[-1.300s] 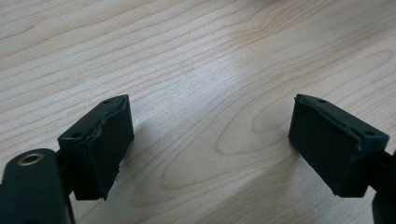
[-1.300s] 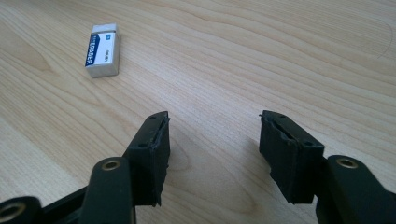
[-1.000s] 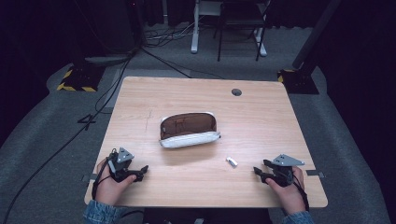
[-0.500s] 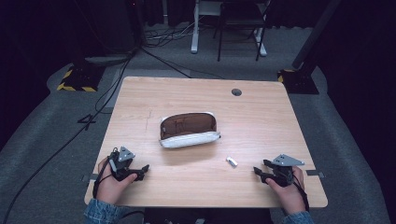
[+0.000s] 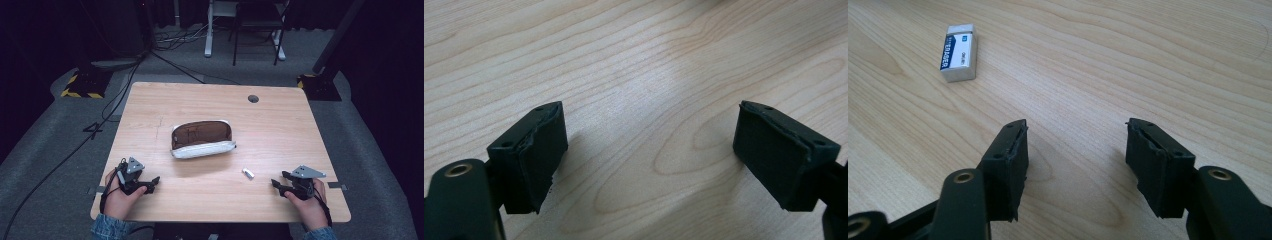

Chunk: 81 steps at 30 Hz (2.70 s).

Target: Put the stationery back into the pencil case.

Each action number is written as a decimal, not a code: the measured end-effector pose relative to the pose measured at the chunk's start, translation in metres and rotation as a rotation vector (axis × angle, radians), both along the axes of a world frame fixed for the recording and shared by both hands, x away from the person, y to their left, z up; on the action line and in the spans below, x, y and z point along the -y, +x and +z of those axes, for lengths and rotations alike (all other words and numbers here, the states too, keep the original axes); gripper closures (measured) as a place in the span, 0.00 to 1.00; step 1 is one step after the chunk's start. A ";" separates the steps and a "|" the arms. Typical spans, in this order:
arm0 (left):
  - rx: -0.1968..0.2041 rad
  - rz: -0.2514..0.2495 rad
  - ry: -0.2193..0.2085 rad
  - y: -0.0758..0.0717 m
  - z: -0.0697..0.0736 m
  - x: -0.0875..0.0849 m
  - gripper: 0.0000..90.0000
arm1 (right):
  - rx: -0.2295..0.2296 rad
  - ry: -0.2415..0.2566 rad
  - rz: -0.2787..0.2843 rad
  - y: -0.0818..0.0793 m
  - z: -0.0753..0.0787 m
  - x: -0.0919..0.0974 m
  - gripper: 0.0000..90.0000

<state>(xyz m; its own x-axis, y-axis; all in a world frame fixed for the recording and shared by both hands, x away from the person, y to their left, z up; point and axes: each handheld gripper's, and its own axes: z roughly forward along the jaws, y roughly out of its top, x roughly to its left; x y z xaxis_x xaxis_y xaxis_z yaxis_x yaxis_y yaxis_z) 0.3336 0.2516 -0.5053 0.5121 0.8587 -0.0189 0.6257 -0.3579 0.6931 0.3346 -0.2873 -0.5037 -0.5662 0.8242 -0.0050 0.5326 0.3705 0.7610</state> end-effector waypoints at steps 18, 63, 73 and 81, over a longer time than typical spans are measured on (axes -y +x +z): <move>-0.005 0.027 -0.006 0.005 0.000 0.004 0.16 | -0.019 0.002 0.001 0.003 0.004 0.001 0.42; -0.004 0.030 -0.008 0.006 0.000 0.005 0.16 | -0.064 -0.012 0.206 0.018 0.033 -0.080 0.64; -0.004 0.028 -0.007 0.006 0.000 0.005 0.16 | -0.103 -0.032 0.203 0.034 0.020 -0.093 0.68; -0.004 0.027 -0.006 0.006 0.000 0.005 0.16 | -0.122 -0.064 0.196 0.038 0.014 -0.094 0.75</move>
